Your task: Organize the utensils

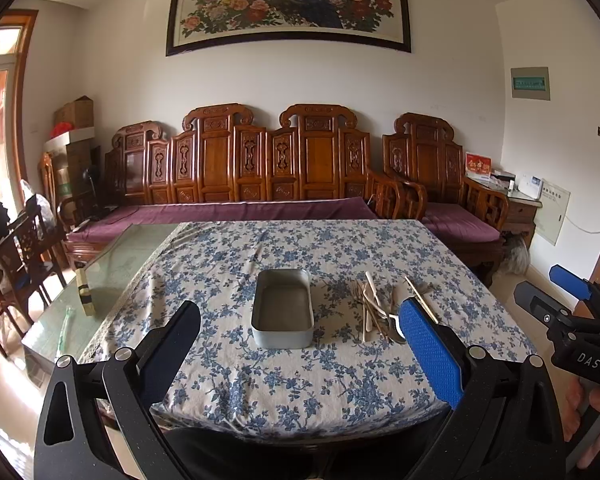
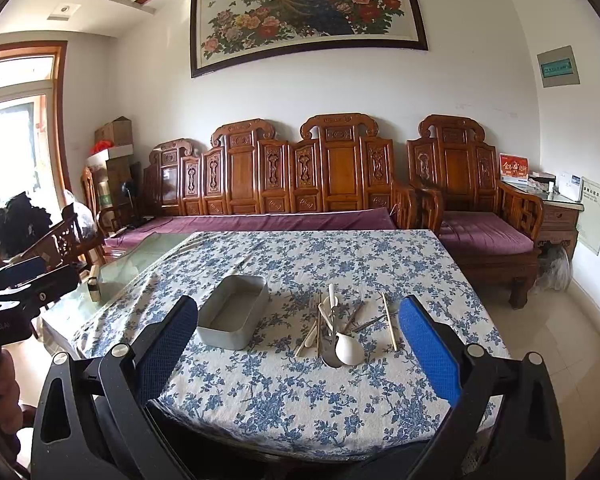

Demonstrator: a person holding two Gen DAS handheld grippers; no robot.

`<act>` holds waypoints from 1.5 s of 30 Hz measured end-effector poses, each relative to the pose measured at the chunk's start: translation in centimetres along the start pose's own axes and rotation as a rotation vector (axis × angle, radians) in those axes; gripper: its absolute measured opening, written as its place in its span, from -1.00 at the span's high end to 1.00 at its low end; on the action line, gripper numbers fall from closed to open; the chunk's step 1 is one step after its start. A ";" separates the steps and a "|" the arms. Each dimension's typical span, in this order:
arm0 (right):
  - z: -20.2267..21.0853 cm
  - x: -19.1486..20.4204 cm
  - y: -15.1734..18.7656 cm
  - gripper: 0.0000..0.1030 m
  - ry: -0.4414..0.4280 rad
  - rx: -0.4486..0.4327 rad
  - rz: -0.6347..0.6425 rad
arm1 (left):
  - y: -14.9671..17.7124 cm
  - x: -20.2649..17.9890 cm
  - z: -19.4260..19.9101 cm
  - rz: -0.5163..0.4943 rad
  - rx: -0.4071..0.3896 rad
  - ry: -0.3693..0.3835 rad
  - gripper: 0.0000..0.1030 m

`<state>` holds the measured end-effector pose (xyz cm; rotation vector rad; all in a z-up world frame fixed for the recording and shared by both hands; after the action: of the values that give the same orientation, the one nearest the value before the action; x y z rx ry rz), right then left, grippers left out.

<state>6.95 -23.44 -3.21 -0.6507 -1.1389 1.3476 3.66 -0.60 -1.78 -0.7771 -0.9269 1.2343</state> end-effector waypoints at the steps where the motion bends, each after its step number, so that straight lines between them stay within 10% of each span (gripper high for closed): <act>1: 0.0 0.0 0.0 -0.95 0.001 0.000 0.001 | 0.0 -0.1 0.0 -0.001 0.000 0.000 -0.87; 45: 0.1 0.2 0.1 -0.95 -0.001 -0.001 0.003 | -0.8 -0.3 0.9 -0.011 -0.010 0.004 -0.87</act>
<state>6.76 -23.25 -3.23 -0.6525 -1.1400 1.3506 3.15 -1.03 -0.71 -0.7812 -0.9337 1.2191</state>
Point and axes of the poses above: each gripper's, at about its wrist camera, not at the fingertips, and z roughly against the way its jaws point, x to its left, y to its underside, the point moved 4 cm from there along -z, roughly the way its jaws point, and after that the axes turned 10 degrees about -z, right-handed, at the moved point
